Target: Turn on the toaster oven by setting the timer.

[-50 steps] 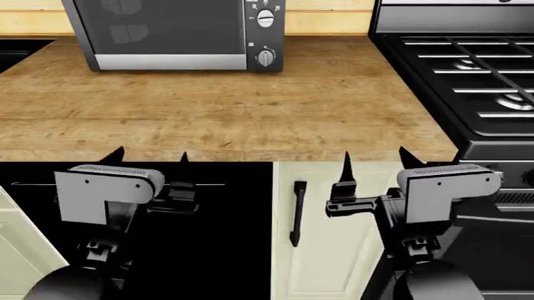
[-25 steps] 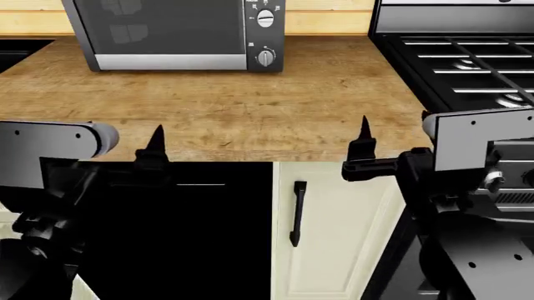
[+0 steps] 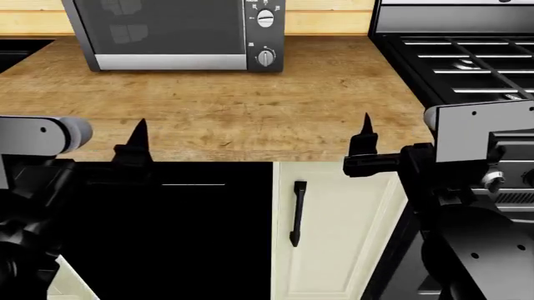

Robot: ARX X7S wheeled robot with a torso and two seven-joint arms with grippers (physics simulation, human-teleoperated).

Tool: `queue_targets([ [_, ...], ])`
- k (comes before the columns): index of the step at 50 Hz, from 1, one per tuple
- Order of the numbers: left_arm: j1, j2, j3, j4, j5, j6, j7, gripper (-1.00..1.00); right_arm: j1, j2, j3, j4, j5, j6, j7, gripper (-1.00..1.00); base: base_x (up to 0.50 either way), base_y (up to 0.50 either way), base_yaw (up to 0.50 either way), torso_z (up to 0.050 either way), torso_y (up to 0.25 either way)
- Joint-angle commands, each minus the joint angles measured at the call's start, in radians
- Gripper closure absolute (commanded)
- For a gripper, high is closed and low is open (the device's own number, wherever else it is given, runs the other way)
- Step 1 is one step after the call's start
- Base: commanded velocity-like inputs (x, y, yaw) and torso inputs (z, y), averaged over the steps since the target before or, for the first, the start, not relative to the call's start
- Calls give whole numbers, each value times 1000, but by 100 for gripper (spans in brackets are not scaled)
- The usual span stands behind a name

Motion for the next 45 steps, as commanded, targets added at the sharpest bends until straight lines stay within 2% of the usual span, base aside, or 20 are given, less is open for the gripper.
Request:
queue_targets([
  [1,7,-21,6,-2,-27,26,-22,-100,0,1,-2,2,4,2,9,-100,0,0,0,0,0],
  [13,3,-32,27,-20,-60,44,-65,-100,12,7,-12,18,7,2,12,-100,0,0,0,0,0],
  [23,-4,-29,67,-37,36,74,-7,-100,26,-8,10,38,26,13,6,-100,0,0,0,0,0],
  [45,9,-53,94,-33,56,108,12,-100,22,-6,5,66,34,-18,10,-100,464,326,0,0,0],
])
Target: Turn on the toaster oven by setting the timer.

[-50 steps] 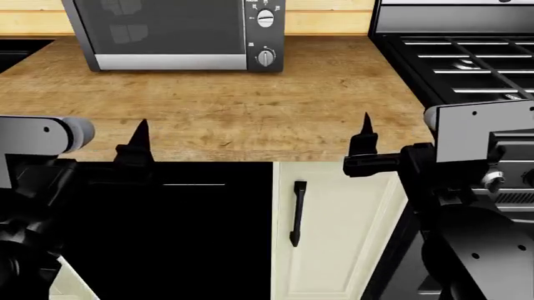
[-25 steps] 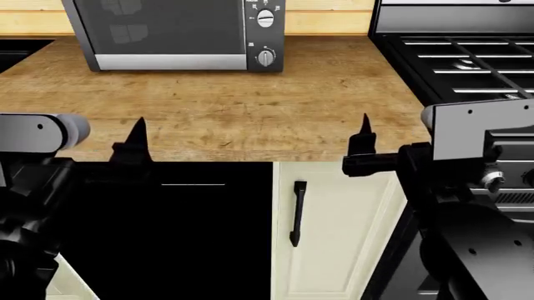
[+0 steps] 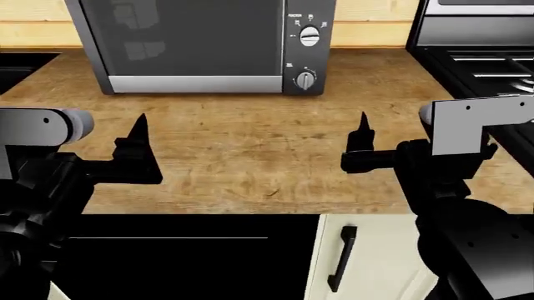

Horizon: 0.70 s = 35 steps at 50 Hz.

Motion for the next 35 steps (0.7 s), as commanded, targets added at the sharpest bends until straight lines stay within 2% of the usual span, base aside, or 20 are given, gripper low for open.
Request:
queue_targets([
  [1,8,-9,15,-1,16,20,10,-100,-1,0,2,7,6,-8,3,-100,477,336,0,0,0],
  [21,24,-26,23,6,12,46,7,-100,-11,1,4,-11,18,-1,16,-100,468,40,0,0,1],
  [30,29,-32,21,10,2,58,0,-100,-12,2,4,-11,19,-9,23,-100,33,0,0,0,1],
  [35,25,-35,26,9,0,62,-3,-100,-1,7,3,-30,36,41,19,-100,0,0,0,0,0],
])
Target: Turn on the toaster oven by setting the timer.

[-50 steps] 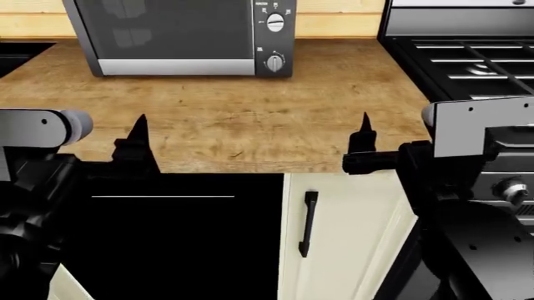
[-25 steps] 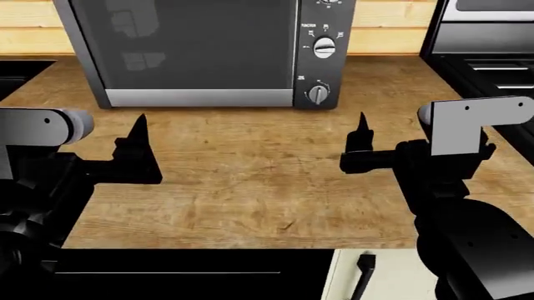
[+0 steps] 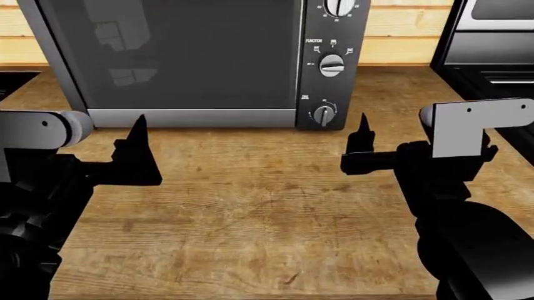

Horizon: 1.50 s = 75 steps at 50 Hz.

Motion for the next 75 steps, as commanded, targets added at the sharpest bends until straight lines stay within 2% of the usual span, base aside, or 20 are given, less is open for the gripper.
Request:
queue_targets([
  [1,1,-9,4,2,-10,12,-8,-100,11,5,0,-25,19,50,3,-100,0,0,0,0,0],
  [9,-5,-32,2,10,-29,11,-28,-100,94,-9,12,-103,71,289,35,-100,0,0,0,0,0],
  [11,-8,-38,-3,11,-42,12,-35,-100,99,13,31,-77,194,291,125,-100,0,0,0,0,0],
  [15,-18,-78,-31,22,-122,9,-94,-100,139,94,73,5,679,291,498,-100,0,0,0,0,0],
  [17,-19,-94,-41,23,-151,12,-116,-100,162,113,78,42,846,289,634,-100,0,0,0,0,0],
  [24,-30,-137,-50,22,-228,21,-172,-100,204,130,53,149,1157,275,918,-100,0,0,0,0,0],
  [32,-26,-149,-47,19,-241,28,-186,-100,228,122,3,256,1313,232,1106,-100,0,0,0,0,0],
  [39,-22,-164,-51,20,-261,38,-202,-100,220,104,-20,253,1343,189,1157,-100,0,0,0,0,0],
  [46,-13,-171,-58,18,-253,45,-208,-100,211,83,-43,221,1213,152,1068,-100,0,0,0,0,0],
  [60,-2,-154,-45,14,-192,51,-171,-100,206,53,-127,188,1075,87,1001,-100,0,0,0,0,0],
  [68,1,-166,-56,17,-212,64,-187,-100,191,37,-149,210,1027,46,975,-100,0,0,0,0,0],
  [75,-25,-146,-19,-4,-150,62,-155,-100,182,25,-184,235,976,17,955,-100,0,0,0,0,0],
])
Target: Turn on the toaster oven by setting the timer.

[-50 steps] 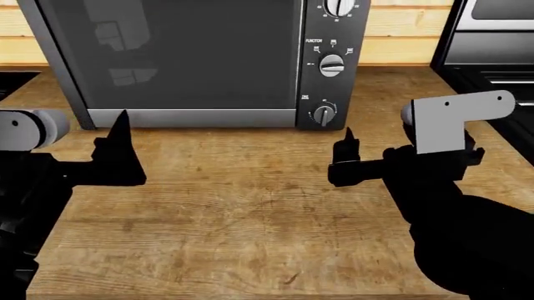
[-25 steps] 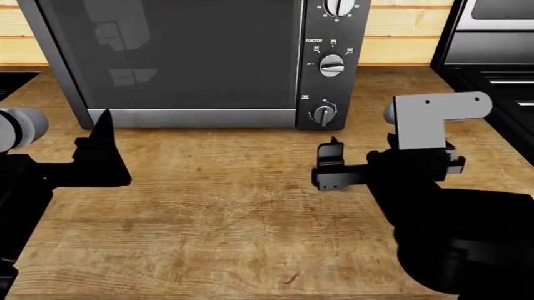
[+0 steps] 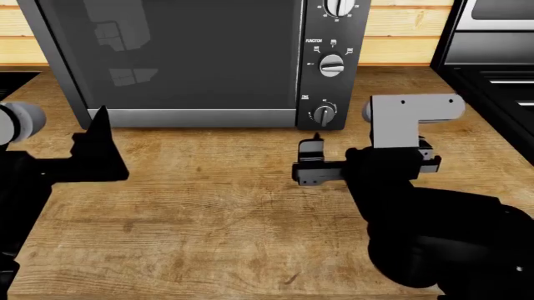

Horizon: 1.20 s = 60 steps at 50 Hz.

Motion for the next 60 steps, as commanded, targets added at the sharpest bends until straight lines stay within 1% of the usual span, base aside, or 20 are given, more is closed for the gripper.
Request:
queue_targets([
  [1,-9,8,17,-10,36,8,19,-100,-16,-20,-54,28,-84,-51,-35,-100,0,0,0,0,0],
  [6,11,-9,-5,4,-6,18,-1,-100,-24,-14,-84,48,-134,-73,-58,-100,0,0,0,0,0],
  [14,16,-18,-7,7,-24,27,-11,-100,-15,-8,-100,90,-166,-98,-85,-100,0,0,0,0,0],
  [16,13,-18,-3,5,-22,28,-11,-100,-7,0,-99,86,-146,-79,-79,-100,0,0,0,0,0],
  [36,19,-27,3,6,-19,41,-9,-100,-18,6,-104,78,-141,-102,-67,-100,0,0,0,0,0],
  [38,21,-27,3,5,-18,43,-7,-100,-19,8,-117,64,-168,-117,-67,-100,0,0,0,0,0],
  [40,26,-26,3,8,-17,44,-4,-100,-27,18,-148,37,-239,-150,-65,-100,0,0,0,0,0],
  [42,30,-24,5,10,-12,45,1,-100,-32,9,-139,45,-222,-147,-54,-100,0,0,0,0,0],
  [45,27,-25,9,7,-5,45,6,-100,-35,12,-157,39,-257,-166,-57,-100,0,0,0,0,0],
  [53,27,-17,21,4,17,50,23,-100,-41,21,-175,28,-275,-178,-61,-100,0,0,0,0,0],
  [60,22,-16,35,-2,28,54,27,-100,-47,12,-181,28,-255,-171,-55,-100,0,0,0,0,0],
])
